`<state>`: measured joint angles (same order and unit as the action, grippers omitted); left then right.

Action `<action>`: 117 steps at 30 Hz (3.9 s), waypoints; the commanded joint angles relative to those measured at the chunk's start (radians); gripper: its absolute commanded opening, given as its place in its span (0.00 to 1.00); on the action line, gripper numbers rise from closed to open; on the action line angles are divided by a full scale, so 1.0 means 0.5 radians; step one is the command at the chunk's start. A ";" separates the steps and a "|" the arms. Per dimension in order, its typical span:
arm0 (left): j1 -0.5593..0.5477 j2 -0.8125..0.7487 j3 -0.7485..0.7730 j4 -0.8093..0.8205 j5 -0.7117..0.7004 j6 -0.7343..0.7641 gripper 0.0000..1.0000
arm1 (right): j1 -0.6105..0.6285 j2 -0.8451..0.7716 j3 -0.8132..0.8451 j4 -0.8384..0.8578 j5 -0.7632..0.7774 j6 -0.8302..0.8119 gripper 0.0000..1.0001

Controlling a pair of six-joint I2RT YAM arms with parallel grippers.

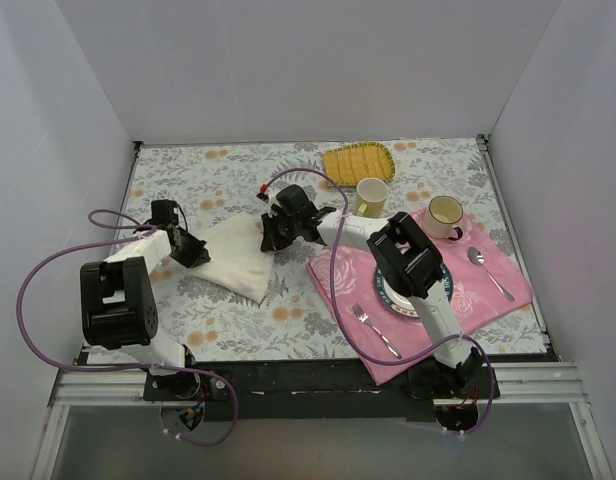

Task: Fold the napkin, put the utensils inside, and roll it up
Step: Roll the napkin with the utensil

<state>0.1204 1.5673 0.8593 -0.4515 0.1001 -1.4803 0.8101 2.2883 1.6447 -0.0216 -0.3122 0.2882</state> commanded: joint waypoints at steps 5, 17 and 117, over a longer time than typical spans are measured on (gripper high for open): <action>0.005 -0.002 0.018 -0.017 -0.246 0.040 0.00 | -0.013 -0.079 -0.307 -0.098 0.229 0.178 0.01; 0.014 0.096 0.067 -0.042 -0.461 0.077 0.00 | -0.019 -0.137 -0.455 -0.080 0.241 0.203 0.01; 0.100 -0.818 -0.332 -0.223 0.324 -0.169 0.50 | 0.067 -0.060 0.024 -0.353 0.148 -0.399 0.34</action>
<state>0.1684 1.1336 0.6674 -0.5747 0.2462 -1.5745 0.8425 2.2982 1.7401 -0.2031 -0.3710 0.0296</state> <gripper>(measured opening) 0.494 0.353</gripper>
